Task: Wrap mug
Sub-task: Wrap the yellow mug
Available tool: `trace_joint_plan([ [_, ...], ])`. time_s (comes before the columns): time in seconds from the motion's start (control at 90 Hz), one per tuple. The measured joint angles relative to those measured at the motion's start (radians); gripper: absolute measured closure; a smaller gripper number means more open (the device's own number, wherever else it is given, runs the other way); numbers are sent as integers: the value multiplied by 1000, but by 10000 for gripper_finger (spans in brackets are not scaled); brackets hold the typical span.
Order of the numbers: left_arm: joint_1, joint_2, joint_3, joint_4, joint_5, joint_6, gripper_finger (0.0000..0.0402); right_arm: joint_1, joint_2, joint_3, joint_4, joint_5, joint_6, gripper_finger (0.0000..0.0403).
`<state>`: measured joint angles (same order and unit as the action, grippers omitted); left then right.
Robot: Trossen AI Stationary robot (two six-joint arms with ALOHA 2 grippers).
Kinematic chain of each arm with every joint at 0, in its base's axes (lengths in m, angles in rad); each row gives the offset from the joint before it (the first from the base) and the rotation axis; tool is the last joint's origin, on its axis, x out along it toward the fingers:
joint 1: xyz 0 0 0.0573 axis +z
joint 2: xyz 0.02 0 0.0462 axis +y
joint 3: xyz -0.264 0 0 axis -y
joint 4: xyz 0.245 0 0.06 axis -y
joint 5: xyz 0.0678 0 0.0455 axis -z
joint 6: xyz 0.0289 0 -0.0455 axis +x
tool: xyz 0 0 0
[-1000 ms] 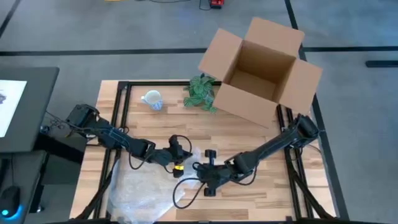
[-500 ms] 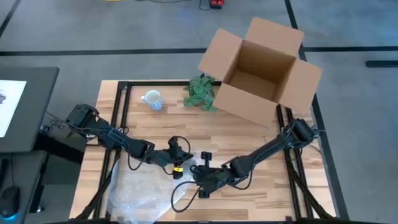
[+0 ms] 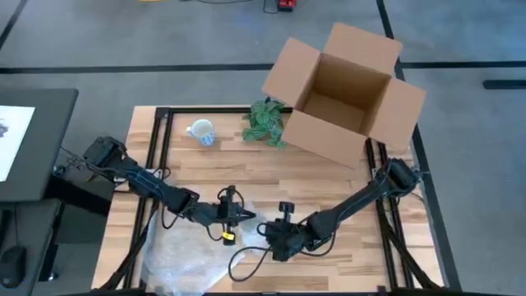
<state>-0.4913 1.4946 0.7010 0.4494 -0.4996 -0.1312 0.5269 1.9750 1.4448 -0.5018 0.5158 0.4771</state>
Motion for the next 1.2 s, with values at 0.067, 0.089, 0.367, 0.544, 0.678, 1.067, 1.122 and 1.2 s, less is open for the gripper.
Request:
trace_joint_plan([
  [0.067, -8, -31, 21, -92, -3, 3, 402, 6, 0, 0, 4, -2, -3, 403],
  [0.089, -11, -40, 32, -120, -3, 3, 402, 7, 0, 0, 3, -1, -3, 403],
  [0.367, -63, -143, 87, -415, 152, -41, 402, 14, -38, 0, -18, 37, -15, 371],
  [0.544, -86, -87, 88, -452, 258, -42, 402, 14, -62, 1, 1, 55, -15, 350],
  [0.678, -80, -23, 88, -396, 123, -18, 402, 13, -64, 1, 8, 54, -15, 347],
  [1.067, -12, 106, 91, -218, 103, 14, 402, -21, -57, 1, 145, 34, -93, 346],
  [1.122, -9, 107, 91, -209, 102, 15, 402, -35, -56, 1, 143, 22, -93, 346],
  [1.2, -5, 109, 90, -194, 101, 31, 402, -56, -56, 1, 144, -1, -93, 346],
])
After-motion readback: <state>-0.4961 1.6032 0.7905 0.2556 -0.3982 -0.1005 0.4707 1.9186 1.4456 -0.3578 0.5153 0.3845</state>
